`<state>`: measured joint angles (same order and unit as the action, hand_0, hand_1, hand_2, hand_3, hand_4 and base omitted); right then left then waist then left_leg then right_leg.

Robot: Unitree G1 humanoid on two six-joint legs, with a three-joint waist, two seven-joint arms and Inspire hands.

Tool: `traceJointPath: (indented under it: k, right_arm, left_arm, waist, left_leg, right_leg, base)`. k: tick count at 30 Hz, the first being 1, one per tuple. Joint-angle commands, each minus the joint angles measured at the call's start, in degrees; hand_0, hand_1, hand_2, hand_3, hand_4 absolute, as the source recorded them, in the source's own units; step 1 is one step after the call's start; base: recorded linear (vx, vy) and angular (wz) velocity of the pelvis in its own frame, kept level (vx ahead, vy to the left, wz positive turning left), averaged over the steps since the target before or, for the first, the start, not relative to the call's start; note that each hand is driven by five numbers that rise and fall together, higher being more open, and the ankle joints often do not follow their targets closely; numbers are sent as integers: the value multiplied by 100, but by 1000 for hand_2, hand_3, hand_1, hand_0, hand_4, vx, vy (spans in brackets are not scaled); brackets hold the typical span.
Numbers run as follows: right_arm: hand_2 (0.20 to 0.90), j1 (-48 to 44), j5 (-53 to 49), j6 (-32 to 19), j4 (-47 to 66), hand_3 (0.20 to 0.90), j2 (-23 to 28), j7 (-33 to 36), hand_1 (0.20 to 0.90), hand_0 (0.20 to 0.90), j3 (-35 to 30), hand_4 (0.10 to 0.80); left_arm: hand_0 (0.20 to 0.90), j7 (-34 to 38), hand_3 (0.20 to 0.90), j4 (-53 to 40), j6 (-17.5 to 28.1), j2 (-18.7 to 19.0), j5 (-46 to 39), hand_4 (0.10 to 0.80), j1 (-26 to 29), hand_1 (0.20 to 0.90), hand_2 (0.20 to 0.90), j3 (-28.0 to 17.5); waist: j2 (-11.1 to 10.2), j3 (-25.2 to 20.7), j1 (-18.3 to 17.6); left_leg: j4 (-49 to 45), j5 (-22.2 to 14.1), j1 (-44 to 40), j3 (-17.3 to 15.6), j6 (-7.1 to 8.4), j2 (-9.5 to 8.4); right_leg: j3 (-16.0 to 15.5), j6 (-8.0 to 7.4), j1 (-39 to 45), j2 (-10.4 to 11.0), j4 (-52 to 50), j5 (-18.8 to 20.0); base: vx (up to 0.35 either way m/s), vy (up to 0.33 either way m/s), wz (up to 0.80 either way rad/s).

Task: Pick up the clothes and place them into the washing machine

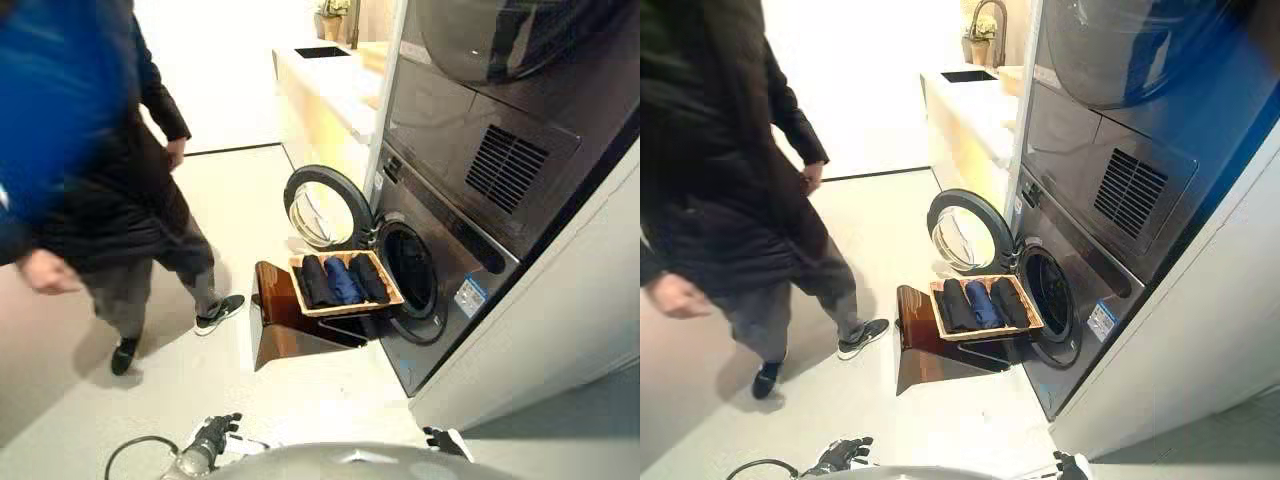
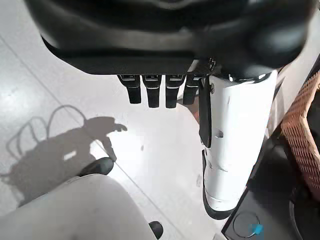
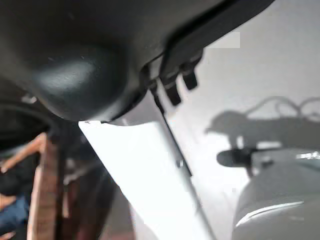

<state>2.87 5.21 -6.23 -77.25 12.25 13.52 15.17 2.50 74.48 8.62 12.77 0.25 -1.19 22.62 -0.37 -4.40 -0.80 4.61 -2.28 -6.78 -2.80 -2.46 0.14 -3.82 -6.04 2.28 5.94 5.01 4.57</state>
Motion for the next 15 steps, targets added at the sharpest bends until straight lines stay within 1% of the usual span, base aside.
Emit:
traceJointPath:
  k: [1,8,15]
  right_arm:
    - [900,-311,98,-116,-211,900,134,17,900,900,80,800]
    - [900,-300,55,-117,-220,900,131,41,900,900,41,800]
    - [900,-305,47,-142,-201,900,131,43,900,900,79,800]
  left_arm:
    - [900,3,900,362,149,-263,-50,800,386,900,900,-148]
    - [900,22,900,359,152,-267,-239,800,377,900,900,-273]
    - [900,19,900,264,217,-283,-230,800,391,900,900,-198]
  waist:
    - [-97,32,-47]
    - [-99,49,-32]
    - [-93,54,-30]
  left_leg:
    - [39,51,196,57,295,-153]
    - [39,56,243,57,307,-151]
    - [39,34,211,67,305,-161]
  right_leg:
    - [60,127,73,-297,-51,-195]
    - [68,123,49,-300,-27,-174]
    - [77,122,82,-303,-18,-183]
  base:
    - [0,0,0]
    - [0,-1,-2]
    - [0,0,0]
